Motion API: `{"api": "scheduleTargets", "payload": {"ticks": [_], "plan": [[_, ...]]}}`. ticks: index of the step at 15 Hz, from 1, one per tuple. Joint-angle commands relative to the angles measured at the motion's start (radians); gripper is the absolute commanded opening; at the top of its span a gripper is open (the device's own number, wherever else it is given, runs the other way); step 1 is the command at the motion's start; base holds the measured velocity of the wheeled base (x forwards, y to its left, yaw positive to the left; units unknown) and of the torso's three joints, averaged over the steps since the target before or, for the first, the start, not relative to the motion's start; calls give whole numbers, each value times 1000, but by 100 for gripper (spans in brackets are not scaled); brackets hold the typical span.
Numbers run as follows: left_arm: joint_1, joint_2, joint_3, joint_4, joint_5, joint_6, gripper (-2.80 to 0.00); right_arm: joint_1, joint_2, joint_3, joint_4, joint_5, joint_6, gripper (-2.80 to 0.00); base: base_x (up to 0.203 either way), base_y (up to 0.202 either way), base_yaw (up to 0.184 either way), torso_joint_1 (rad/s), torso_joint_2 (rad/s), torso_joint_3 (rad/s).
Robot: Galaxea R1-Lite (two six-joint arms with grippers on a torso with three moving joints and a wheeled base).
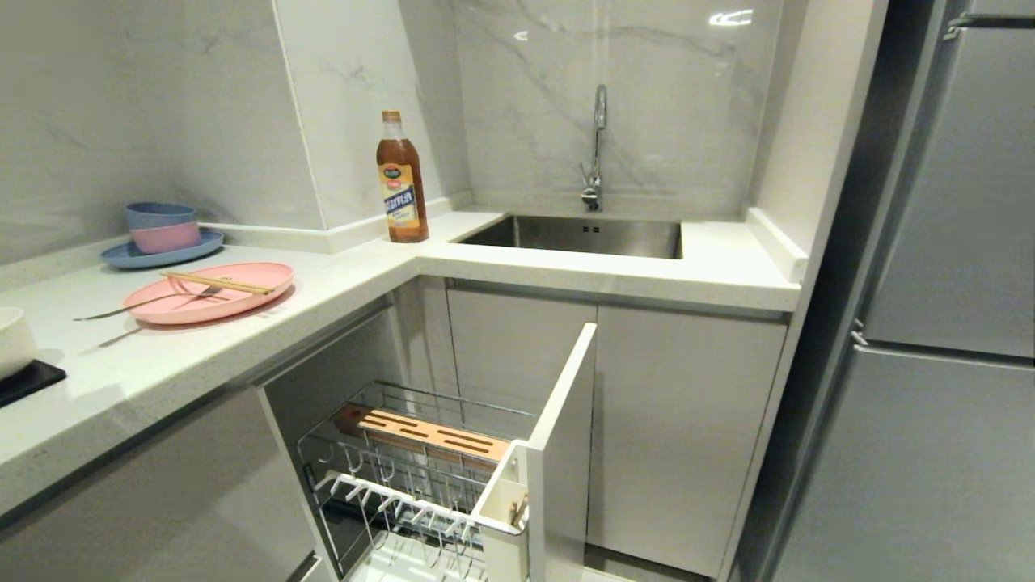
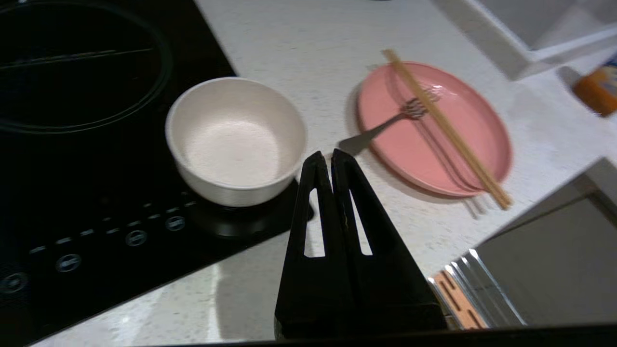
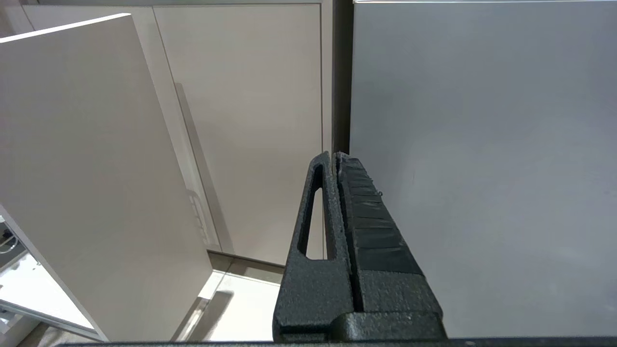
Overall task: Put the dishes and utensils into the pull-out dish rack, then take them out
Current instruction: Pick up the bowl and place it in the cupboard
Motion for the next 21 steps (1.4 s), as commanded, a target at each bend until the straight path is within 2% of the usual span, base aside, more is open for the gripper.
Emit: {"api": "scheduleTargets", "payload": {"ticks": [1, 3, 6, 11, 21], "plan": [[41, 60, -51, 51, 2, -3, -280, 1, 0, 2, 0, 0, 0, -280, 0, 0, 0, 0, 0, 0], [96, 102, -103, 128, 1, -2, -280, 1, 0, 2, 0, 0, 0, -280, 0, 0, 0, 0, 0, 0], [127, 152, -134, 151, 1, 13, -280, 0, 0, 2, 0, 0, 1, -280, 0, 0, 0, 0, 0, 0], [129, 267, -212, 151, -53, 18, -280, 1, 0, 3, 0, 0, -1, -280, 0, 0, 0, 0, 0, 0], [129, 319, -223, 151, -56, 15, -280, 0, 0, 2, 0, 0, 0, -280, 0, 0, 0, 0, 0, 0]]}}
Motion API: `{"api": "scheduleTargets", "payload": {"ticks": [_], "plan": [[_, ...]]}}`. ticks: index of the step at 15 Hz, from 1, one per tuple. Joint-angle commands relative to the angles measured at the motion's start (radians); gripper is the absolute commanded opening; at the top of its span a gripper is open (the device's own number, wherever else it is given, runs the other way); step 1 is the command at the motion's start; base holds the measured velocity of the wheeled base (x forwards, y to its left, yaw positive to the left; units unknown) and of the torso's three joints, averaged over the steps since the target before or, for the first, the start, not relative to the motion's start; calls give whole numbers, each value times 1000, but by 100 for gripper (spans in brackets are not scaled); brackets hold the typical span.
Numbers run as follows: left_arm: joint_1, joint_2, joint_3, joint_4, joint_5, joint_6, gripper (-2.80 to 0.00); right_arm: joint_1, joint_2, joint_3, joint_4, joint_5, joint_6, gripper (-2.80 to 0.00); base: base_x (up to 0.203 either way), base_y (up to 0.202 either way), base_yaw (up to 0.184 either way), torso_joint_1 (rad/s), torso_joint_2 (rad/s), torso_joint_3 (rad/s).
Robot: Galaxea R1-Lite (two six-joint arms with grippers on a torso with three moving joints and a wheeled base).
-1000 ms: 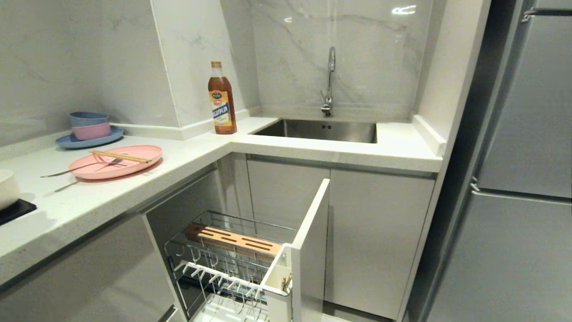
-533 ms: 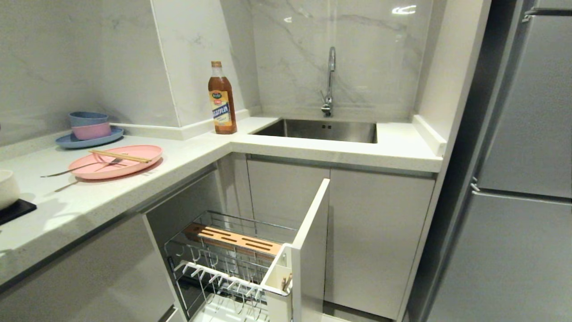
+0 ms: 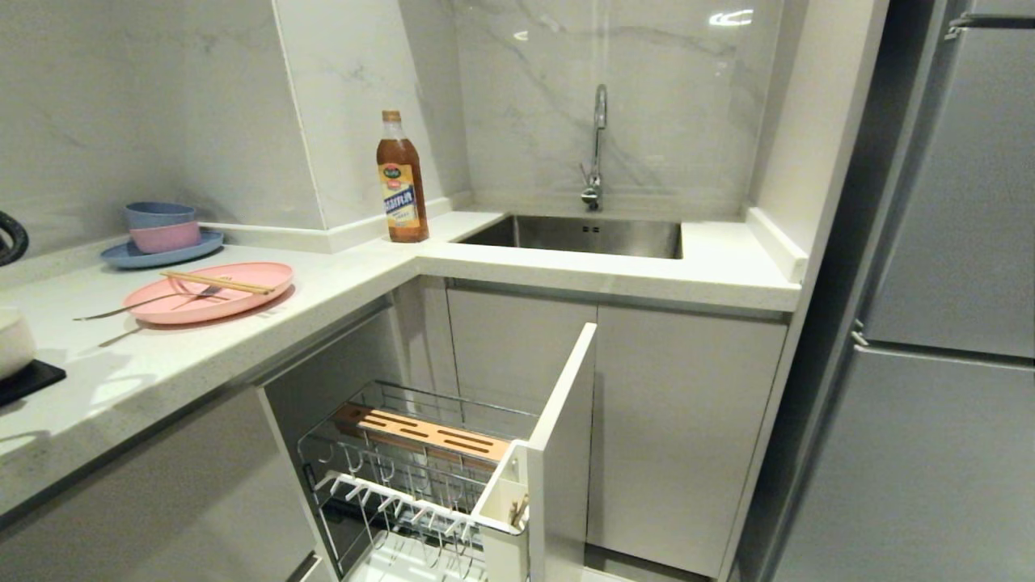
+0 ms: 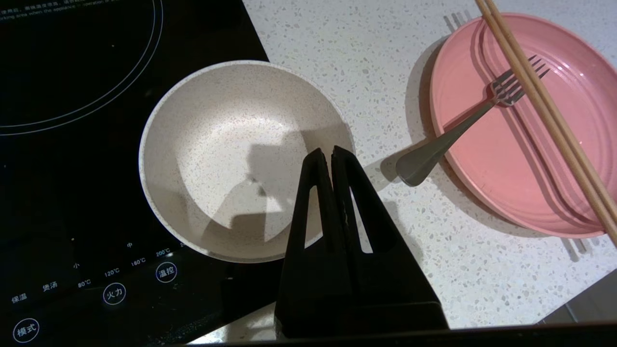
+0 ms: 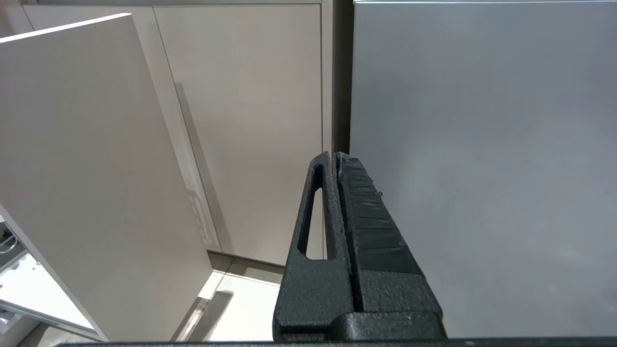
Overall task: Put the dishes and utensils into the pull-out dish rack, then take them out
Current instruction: Pick up the bowl and place it in the cupboard
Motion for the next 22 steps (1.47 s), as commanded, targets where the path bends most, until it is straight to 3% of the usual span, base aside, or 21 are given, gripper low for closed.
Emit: {"api": "scheduleTargets", "payload": {"ticks": [1, 7, 8, 22], "plan": [[1, 0, 6, 4, 2, -2, -280, 0, 0, 2, 0, 0, 0, -280, 0, 0, 0, 0, 0, 0], [1, 4, 13, 4, 5, -3, -280, -1, 0, 2, 0, 0, 0, -280, 0, 0, 0, 0, 0, 0], [2, 4, 12, 4, 4, -3, 0, 1, 0, 3, 0, 0, 0, -280, 0, 0, 0, 0, 0, 0], [30, 33, 55, 4, -1, -6, 0, 1, 1, 2, 0, 0, 1, -280, 0, 0, 0, 0, 0, 0]]}}
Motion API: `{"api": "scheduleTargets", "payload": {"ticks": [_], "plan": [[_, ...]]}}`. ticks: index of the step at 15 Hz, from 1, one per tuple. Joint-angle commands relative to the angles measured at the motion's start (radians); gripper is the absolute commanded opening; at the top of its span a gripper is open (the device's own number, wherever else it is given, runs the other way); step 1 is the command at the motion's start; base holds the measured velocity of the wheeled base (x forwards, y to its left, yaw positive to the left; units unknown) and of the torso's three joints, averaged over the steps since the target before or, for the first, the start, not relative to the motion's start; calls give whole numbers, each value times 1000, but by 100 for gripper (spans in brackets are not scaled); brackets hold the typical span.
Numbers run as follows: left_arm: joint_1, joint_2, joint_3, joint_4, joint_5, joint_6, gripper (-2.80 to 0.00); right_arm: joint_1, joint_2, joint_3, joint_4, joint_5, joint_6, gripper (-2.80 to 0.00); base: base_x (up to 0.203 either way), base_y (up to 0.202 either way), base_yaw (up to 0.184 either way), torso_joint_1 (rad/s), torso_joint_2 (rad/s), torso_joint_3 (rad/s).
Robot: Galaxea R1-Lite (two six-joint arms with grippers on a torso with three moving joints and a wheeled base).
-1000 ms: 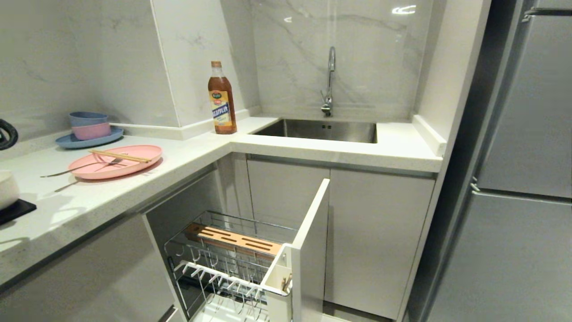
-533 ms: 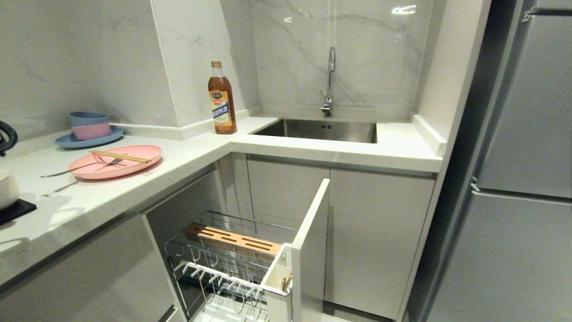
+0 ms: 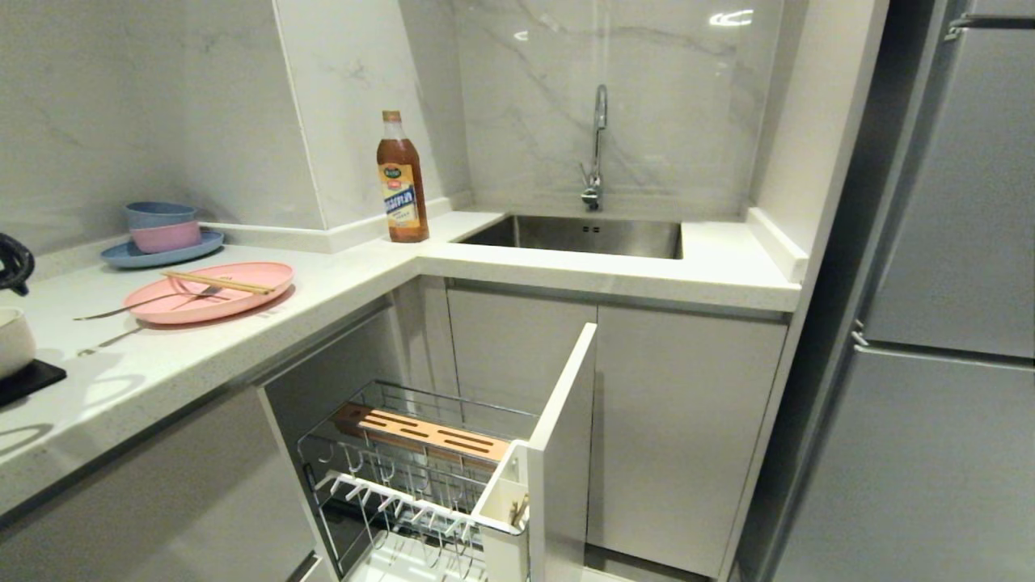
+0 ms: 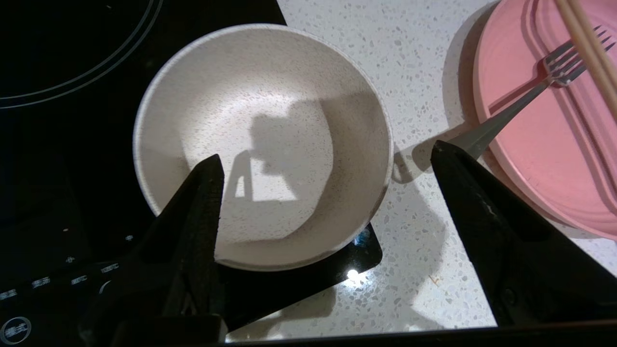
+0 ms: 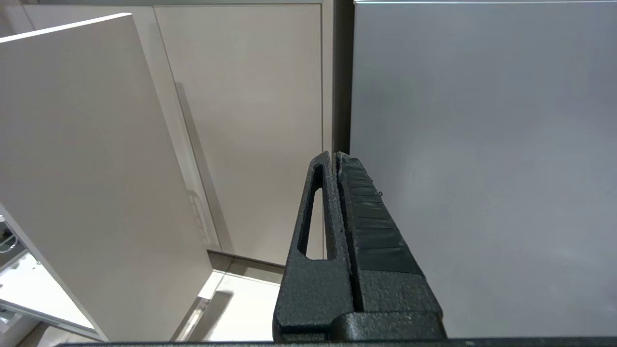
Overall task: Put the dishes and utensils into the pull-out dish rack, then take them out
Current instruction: Pick up the bowl and place it in the cupboard
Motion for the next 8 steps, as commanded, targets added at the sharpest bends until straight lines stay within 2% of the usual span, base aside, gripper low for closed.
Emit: {"api": "scheduleTargets", "payload": {"ticks": [1, 8], "plan": [[2, 19, 3, 4, 1, -2, 0, 1, 0, 2, 0, 0, -1, -280, 0, 0, 0, 0, 0, 0], [2, 82, -11, -1, -26, -2, 0, -1, 0, 3, 0, 0, 1, -280, 0, 0, 0, 0, 0, 0]]}}
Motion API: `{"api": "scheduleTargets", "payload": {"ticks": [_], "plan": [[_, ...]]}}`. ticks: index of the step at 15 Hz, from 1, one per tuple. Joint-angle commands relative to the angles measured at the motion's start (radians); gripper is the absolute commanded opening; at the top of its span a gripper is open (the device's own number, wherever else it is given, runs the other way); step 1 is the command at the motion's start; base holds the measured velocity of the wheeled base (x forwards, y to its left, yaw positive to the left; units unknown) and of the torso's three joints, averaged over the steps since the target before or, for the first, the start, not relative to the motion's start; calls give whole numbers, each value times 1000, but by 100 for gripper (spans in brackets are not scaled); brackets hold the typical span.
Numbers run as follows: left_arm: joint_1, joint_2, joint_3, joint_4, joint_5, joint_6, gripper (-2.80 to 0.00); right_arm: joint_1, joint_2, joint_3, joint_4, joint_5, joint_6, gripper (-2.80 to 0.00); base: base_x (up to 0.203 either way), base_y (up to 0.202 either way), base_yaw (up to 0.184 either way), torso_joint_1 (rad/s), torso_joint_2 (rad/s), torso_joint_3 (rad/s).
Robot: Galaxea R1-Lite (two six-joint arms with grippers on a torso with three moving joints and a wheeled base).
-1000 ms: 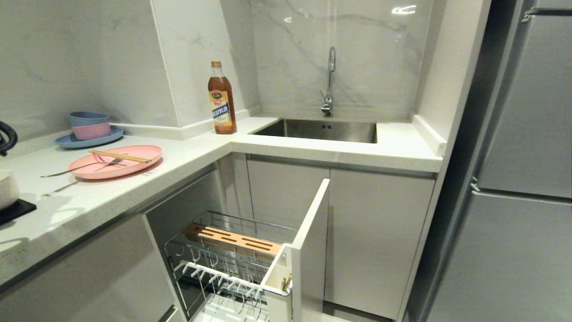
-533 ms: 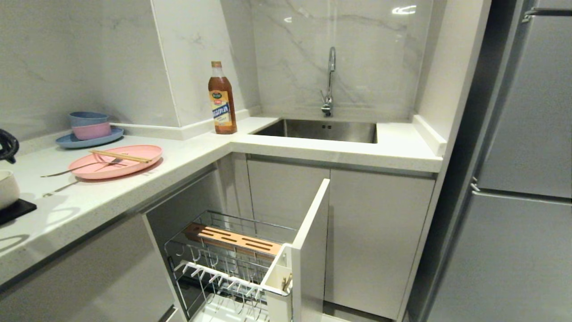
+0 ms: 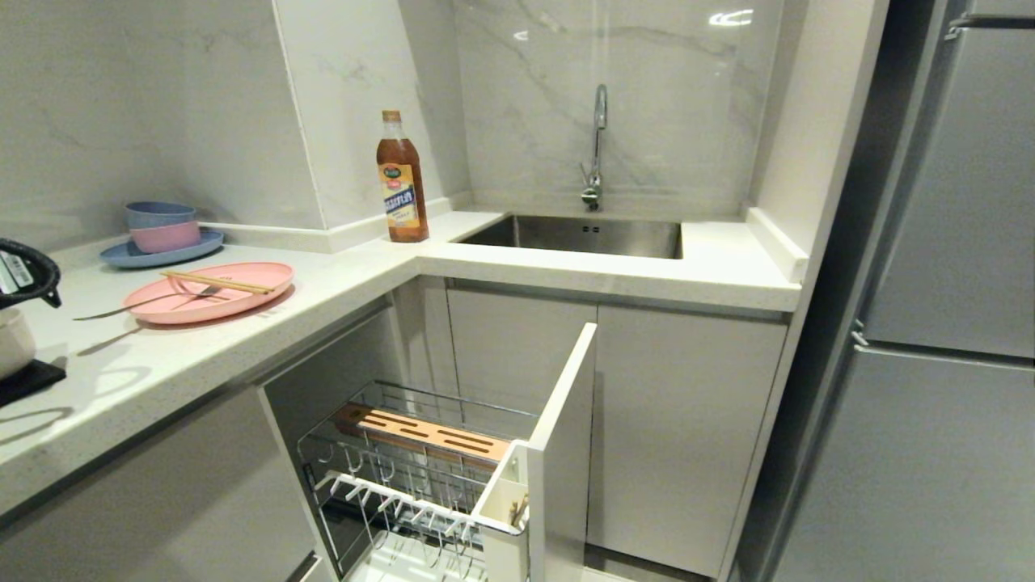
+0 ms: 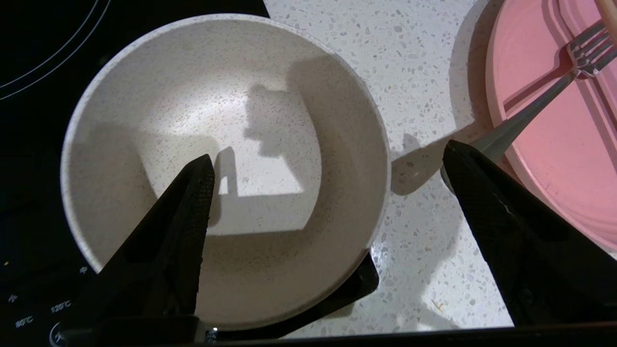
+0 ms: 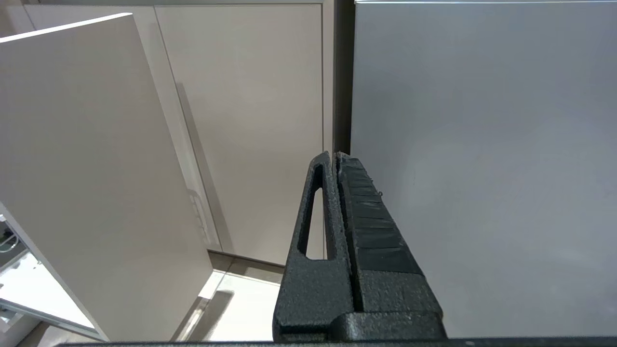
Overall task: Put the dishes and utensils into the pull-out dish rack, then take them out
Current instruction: Pick up the bowl and place it in the cupboard
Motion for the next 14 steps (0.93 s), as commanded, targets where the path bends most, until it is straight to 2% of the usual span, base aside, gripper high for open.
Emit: {"api": "scheduleTargets", "payload": {"ticks": [1, 4, 5, 14], "plan": [[1, 15, -4, 3, 2, -2, 0, 1, 0, 2, 0, 0, 1, -280, 0, 0, 0, 0, 0, 0], [0, 19, -13, 3, 1, -1, 0, 0, 0, 3, 0, 1, 0, -280, 0, 0, 0, 0, 0, 0], [-1, 17, -13, 3, 1, 0, -280, 1, 0, 3, 0, 0, 1, -280, 0, 0, 0, 0, 0, 0], [1, 4, -11, 3, 1, -2, -280, 1, 0, 2, -1, 0, 1, -280, 0, 0, 0, 0, 0, 0]]}}
